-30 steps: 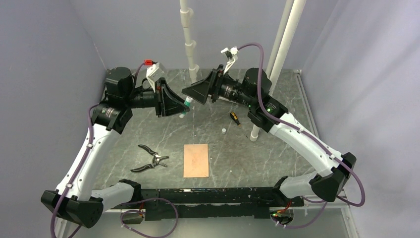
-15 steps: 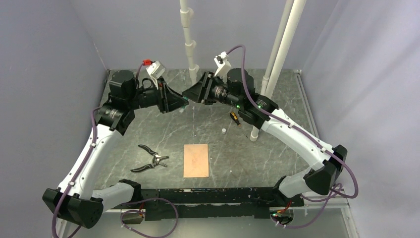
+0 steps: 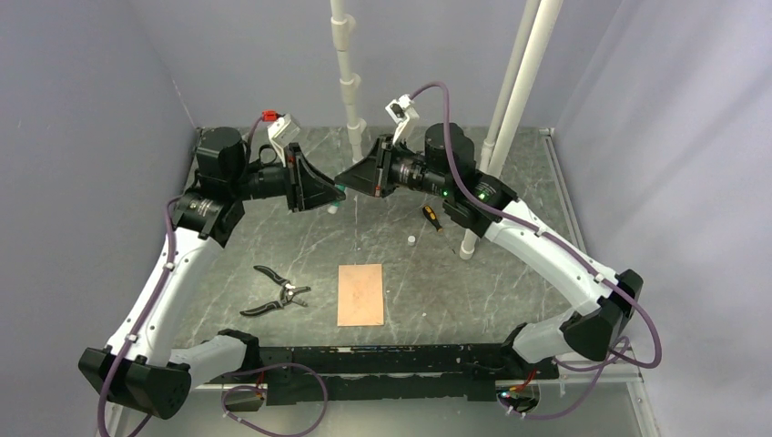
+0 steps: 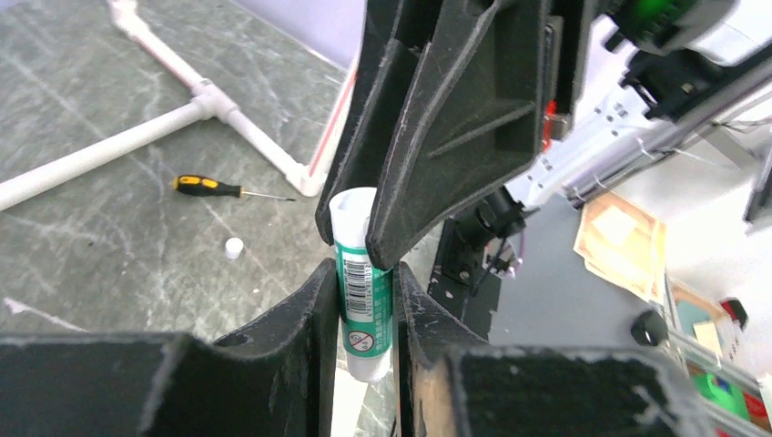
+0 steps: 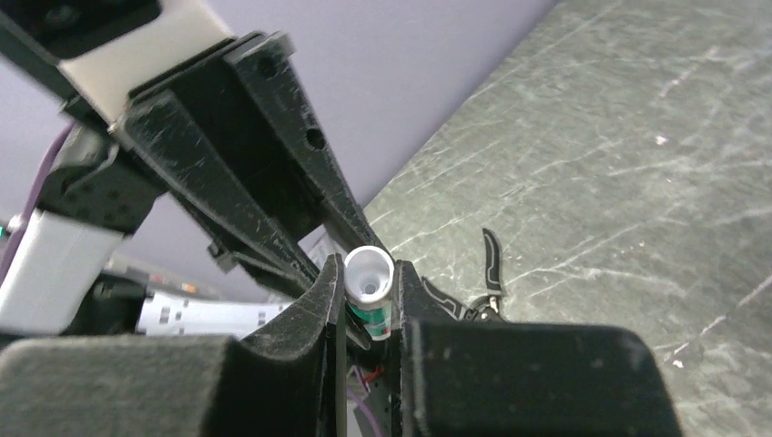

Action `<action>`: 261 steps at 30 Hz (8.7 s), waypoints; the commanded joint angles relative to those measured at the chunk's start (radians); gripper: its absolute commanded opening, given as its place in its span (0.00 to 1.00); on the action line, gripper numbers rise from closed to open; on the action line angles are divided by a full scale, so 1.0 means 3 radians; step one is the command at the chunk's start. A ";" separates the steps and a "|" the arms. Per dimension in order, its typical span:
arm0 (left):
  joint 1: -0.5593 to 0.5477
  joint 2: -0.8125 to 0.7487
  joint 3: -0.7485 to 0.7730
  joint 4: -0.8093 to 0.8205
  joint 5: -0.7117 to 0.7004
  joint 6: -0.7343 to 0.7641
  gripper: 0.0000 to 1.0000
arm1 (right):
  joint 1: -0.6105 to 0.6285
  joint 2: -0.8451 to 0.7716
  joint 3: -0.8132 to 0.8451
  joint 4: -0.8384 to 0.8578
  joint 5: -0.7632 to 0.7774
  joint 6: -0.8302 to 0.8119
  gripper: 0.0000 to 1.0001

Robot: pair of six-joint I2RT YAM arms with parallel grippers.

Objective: Place the letter into the envelope and seal it

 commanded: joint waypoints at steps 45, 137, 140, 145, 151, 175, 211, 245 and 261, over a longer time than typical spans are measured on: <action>-0.0061 -0.0085 0.0251 -0.0107 -0.0265 0.0152 0.03 | 0.0084 0.0058 0.0328 0.0088 0.0335 0.0070 0.37; -0.0036 -0.0068 0.0849 -0.0863 -0.0313 -0.0696 0.77 | 0.0409 -0.0075 0.0118 0.0074 -0.0270 -0.2193 0.00; -0.0036 -0.0072 0.0747 -0.0925 0.0057 -0.0449 0.71 | 0.0406 -0.0071 0.0227 -0.0213 -0.0367 -0.2436 0.00; -0.0036 -0.0064 0.0762 -0.1284 0.0039 -0.0057 0.54 | 0.0406 0.0026 0.0514 -0.0796 -0.0406 -0.2689 0.00; -0.0035 -0.0003 0.0532 -0.1108 0.0425 -0.0068 0.37 | 0.0406 0.0061 0.0595 -0.0986 -0.0464 -0.2778 0.00; -0.0035 -0.0405 -0.0127 -0.0969 -0.2930 -0.0488 0.02 | 0.0260 0.0118 0.0116 -0.0986 0.0867 -0.1499 0.82; -0.0035 -0.0488 -0.0470 -0.0665 -0.2565 -0.0909 0.02 | -0.0639 0.1838 -0.0313 -0.1459 0.1563 -0.0649 0.40; 0.0149 0.0068 0.0131 0.0638 -0.0462 -0.2179 0.02 | -0.0658 -0.0598 -0.0810 0.1413 -0.0911 -0.0120 0.08; 0.0149 0.0121 0.0180 0.0962 -0.0062 -0.2249 0.02 | -0.0550 -0.0552 -0.0683 0.1199 -0.1070 -0.0484 0.07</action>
